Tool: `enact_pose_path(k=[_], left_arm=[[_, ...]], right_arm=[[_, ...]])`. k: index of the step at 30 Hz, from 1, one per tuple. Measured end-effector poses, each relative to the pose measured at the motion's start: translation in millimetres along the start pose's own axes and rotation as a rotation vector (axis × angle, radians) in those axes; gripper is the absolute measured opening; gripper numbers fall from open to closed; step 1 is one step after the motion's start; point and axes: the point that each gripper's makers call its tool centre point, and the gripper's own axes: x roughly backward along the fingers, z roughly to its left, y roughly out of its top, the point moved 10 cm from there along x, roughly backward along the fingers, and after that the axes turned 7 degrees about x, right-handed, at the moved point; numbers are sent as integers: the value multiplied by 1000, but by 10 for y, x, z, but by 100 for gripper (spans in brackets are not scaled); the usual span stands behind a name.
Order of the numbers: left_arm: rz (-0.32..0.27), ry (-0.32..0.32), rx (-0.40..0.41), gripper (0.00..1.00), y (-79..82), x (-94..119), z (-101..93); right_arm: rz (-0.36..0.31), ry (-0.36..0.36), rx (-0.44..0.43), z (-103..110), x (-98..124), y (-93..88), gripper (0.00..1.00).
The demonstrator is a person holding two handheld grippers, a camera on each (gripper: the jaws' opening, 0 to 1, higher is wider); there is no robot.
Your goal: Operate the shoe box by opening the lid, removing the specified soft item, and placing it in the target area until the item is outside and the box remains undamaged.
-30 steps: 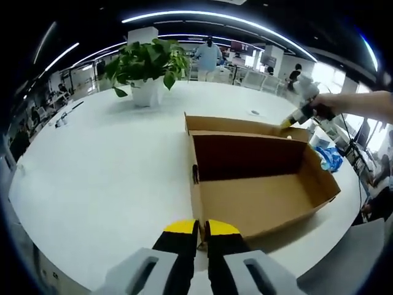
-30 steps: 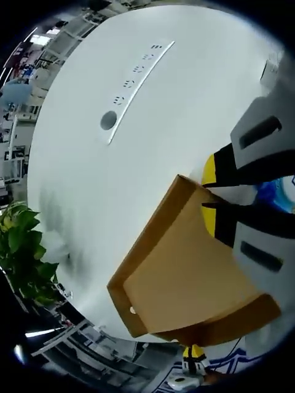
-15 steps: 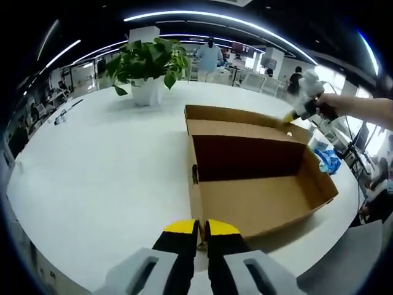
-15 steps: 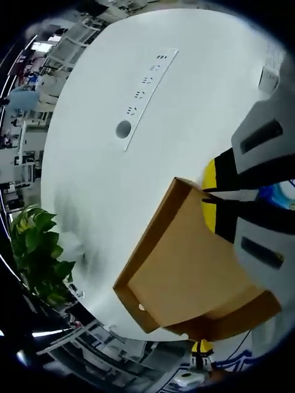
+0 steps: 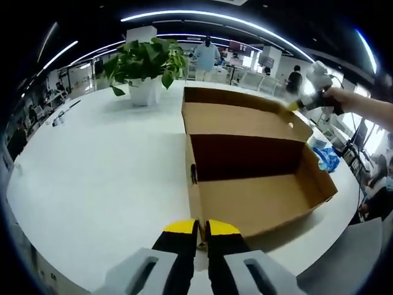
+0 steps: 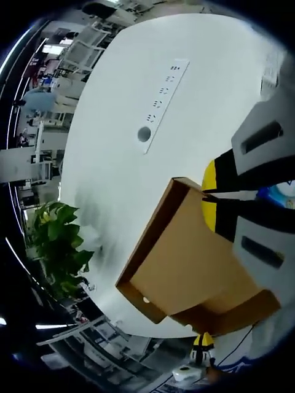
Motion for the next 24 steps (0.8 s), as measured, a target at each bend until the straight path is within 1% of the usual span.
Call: enact_pose_path(k=[4, 9, 13, 18, 24], left_arm=[[2, -5, 0, 5, 0, 0, 11], [1, -8, -7, 5, 0, 4, 10], [-2, -11, -5, 5, -2, 9, 8], [-5, -13, -5, 5, -3, 13, 8], [-6, -17, -8, 5, -2, 20, 0]], right_arm=[[-30, -11, 19, 41, 72, 26, 1], [-74, -25, 25, 116, 213, 38, 0], [-111, -40, 54, 189, 311, 27, 0], [-166, -37, 36, 305, 520, -25, 0], [-209, -29, 35, 411, 689, -67, 0]])
